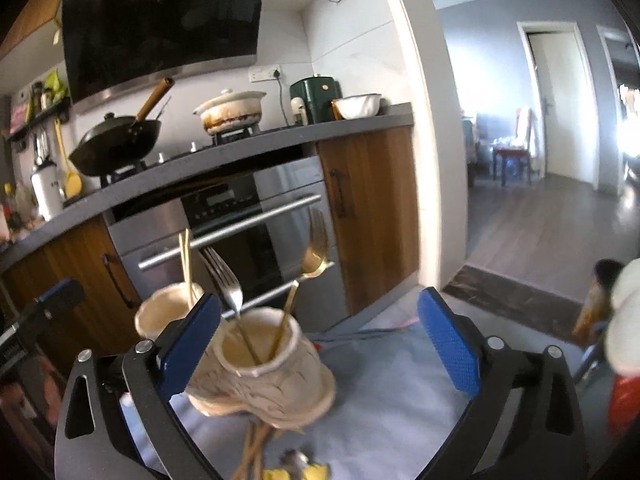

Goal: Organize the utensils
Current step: 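Open the left tool releasing the chopstick while the right tool releases the gold spoon, then move the left tool to the chopsticks while the right tool approaches the flower-handled silver spoon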

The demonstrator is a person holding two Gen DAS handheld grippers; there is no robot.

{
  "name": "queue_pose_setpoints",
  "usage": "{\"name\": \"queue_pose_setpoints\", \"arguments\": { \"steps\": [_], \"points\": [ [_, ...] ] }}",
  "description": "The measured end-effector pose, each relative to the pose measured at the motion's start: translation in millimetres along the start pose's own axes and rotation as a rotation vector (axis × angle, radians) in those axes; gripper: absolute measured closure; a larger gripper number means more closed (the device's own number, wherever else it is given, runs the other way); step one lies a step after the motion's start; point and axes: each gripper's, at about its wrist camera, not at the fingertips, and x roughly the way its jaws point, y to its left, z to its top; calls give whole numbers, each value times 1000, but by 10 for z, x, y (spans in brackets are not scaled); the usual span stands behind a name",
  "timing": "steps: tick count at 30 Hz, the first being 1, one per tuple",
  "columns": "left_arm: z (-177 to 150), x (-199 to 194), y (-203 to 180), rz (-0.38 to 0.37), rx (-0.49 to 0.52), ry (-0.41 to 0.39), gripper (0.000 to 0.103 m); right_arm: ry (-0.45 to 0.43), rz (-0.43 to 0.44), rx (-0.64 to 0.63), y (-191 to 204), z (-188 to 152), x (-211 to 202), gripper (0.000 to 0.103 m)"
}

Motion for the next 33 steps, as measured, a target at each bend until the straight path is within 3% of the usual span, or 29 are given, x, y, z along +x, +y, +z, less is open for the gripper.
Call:
{"name": "queue_pose_setpoints", "arguments": {
  "steps": [10,19,33],
  "points": [
    [-338,-256,-149,-6,58,88,5,54,-42,-33,-175,-412,-391,5],
    [-599,-329,-352,-46,143,180,5,63,-45,-71,-244,-525,-610,5],
    [-845,-295,-314,-34,143,279,5,160,-51,-110,-235,-736,-458,5]
  ]
}}
